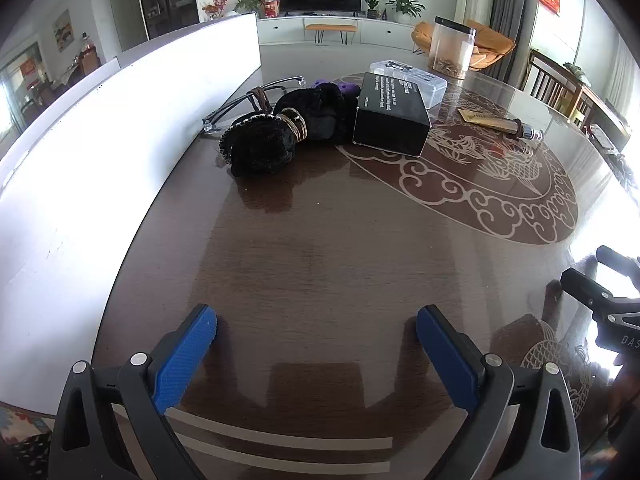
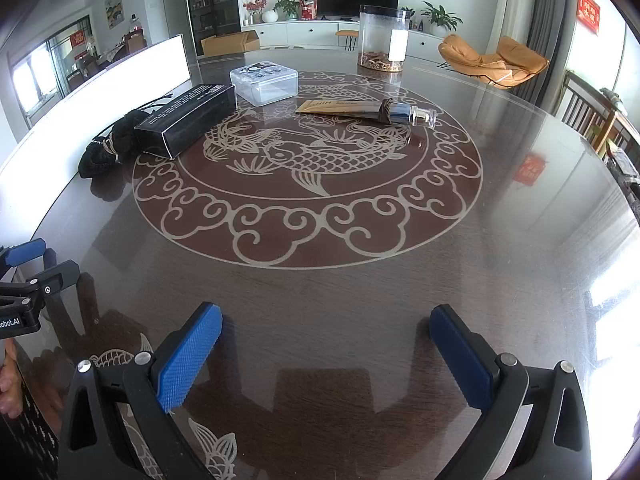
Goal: Organize objects
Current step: 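Reach the right gripper to the black odor removing bar box and grasp it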
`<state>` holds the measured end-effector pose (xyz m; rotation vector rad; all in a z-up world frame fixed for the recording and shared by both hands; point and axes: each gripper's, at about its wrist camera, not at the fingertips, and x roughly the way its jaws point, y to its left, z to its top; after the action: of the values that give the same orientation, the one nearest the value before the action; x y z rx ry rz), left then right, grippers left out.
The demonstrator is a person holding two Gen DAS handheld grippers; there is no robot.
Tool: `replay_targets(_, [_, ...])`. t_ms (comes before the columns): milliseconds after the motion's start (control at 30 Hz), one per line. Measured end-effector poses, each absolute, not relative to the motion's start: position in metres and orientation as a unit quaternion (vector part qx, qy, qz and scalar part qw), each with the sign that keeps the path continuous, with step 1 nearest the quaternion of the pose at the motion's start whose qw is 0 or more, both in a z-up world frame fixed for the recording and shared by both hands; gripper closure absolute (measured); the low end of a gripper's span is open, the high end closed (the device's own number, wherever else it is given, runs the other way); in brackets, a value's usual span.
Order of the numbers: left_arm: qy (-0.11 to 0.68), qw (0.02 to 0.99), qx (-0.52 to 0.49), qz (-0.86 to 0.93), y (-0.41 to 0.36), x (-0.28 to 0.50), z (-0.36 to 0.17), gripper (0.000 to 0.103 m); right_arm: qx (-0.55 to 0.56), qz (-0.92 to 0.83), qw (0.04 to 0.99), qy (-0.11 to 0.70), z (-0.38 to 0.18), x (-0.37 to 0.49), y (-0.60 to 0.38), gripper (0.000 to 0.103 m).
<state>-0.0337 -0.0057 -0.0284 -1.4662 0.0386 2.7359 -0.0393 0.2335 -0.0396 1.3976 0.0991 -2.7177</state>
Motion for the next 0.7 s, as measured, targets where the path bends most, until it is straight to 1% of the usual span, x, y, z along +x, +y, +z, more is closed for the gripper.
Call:
replay_targets(533, [0.006, 0.009, -0.471, 0.882, -0.009, -0.035, -0.028, 0.000, 0.457, -0.888, 0.043, 0.032, -0.040, -0.040, 0.234, 0.000])
replay_targets(633, [-0.001, -0.005, -0.470, 0.883, -0.014, -0.037, -0.028, 0.000, 0.482, -0.874, 0.050, 0.036, -0.036, -0.052, 0.231, 0.000])
replay_targets(700, [-0.004, -0.011, -0.470, 0.883, -0.017, -0.038, -0.028, 0.000, 0.503, -0.861, 0.072, 0.029, -0.032, -0.077, 0.221, 0.000])
